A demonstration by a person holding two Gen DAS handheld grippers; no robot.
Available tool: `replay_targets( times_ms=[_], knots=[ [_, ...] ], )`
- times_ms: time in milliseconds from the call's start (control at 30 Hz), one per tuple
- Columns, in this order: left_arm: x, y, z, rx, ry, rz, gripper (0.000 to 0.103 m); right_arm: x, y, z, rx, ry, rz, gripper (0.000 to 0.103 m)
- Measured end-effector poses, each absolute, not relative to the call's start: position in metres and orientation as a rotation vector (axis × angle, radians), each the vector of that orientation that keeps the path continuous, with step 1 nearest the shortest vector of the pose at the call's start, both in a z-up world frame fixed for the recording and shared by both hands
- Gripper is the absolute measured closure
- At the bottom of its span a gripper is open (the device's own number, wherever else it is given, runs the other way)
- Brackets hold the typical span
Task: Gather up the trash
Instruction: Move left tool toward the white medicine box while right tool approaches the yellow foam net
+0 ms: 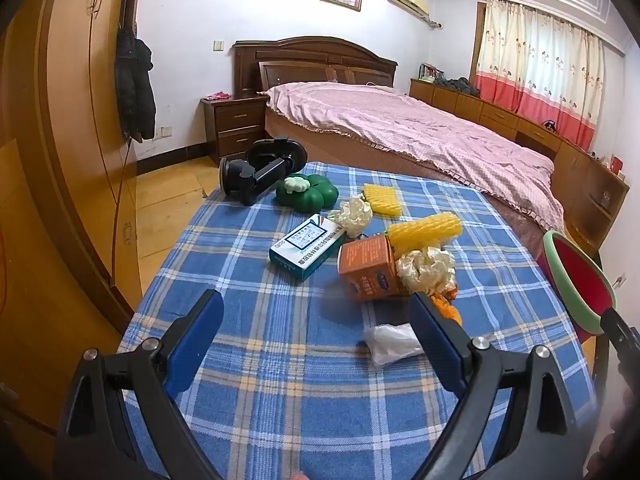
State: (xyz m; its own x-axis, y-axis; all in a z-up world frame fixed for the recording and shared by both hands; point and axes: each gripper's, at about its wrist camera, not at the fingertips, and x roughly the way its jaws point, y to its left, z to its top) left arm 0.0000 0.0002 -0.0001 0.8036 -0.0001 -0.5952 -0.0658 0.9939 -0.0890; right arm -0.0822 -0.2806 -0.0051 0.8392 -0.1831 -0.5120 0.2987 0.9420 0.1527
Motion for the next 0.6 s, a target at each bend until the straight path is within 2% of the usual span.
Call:
replay_targets(
  times_ms=[600],
  knots=[
    [0.0002,0.0006,-0.0009,-0.101,0.634,0.034,0.010,-0.0810,-0.2809,-0.0075,0.241,0.525,-0.252,0.000]
  ],
)
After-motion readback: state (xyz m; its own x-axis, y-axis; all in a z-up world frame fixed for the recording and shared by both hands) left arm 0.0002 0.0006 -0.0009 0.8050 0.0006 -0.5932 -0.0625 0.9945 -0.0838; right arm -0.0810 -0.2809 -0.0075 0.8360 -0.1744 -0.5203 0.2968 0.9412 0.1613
